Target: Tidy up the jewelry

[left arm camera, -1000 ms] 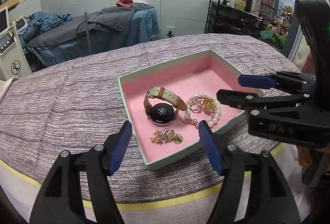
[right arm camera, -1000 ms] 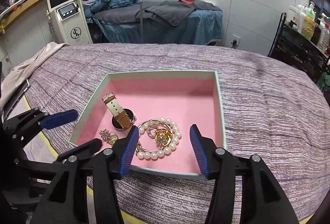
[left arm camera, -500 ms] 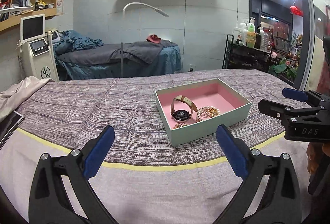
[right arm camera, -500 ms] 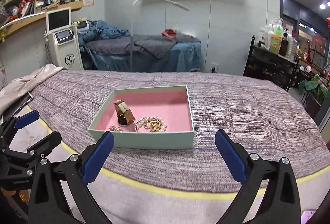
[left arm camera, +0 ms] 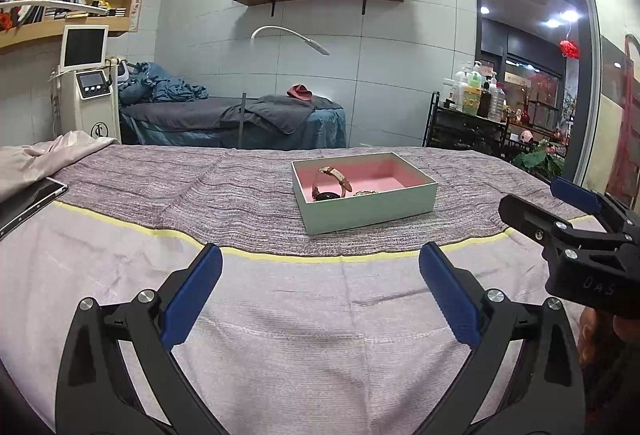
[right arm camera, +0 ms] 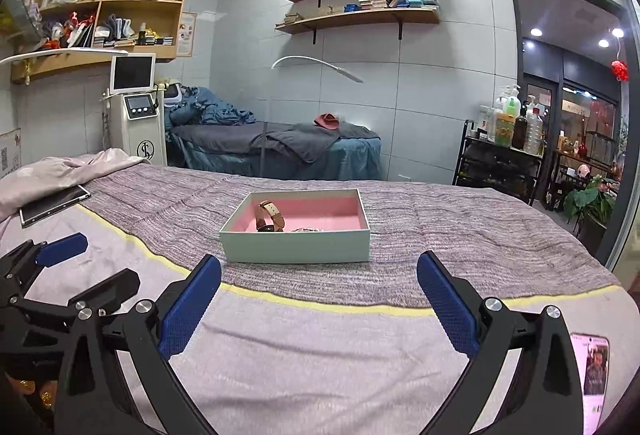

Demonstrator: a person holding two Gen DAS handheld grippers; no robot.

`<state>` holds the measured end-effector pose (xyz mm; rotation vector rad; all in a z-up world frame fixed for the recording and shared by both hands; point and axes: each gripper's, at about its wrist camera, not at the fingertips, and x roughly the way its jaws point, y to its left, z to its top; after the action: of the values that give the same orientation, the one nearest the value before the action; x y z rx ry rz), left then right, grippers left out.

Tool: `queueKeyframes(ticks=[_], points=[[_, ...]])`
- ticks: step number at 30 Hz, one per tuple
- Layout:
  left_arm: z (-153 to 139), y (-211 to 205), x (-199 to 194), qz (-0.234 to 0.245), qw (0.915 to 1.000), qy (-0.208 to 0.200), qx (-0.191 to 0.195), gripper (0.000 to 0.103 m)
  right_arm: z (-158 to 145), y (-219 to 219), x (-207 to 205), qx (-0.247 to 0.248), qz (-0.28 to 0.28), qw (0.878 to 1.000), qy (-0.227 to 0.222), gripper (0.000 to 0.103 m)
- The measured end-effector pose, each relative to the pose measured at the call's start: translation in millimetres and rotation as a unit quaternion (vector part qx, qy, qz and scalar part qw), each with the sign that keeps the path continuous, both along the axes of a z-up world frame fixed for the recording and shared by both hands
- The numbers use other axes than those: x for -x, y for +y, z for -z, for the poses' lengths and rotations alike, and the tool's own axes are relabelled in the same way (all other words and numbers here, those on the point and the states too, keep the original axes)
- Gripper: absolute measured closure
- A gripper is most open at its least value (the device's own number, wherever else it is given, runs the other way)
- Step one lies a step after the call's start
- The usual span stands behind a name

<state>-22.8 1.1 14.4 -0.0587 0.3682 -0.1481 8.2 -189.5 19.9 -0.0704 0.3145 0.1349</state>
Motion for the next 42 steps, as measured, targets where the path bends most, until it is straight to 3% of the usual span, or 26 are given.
queueKeyframes(ticks=[8,18,42], points=[[3.6,1.9,17.5,-0.034,0.9992,-0.001,-0.022,0.006,8.5,-3.9,19.4,-0.001,0.012,1.000,0.008,0.007],[1.6,-10.3,22.6,-0.013,0.9992,-0.014,-0.036,0.006,9.1,-4.8,29.2,0.004,0.021,1.000,-0.009,0.007],[2.8,-8.5,20.1,-0.027,0.9989,-0.007,-0.037,0.006,9.4,-6.5,28.5,0.003,0.025,1.000,-0.009,0.007]])
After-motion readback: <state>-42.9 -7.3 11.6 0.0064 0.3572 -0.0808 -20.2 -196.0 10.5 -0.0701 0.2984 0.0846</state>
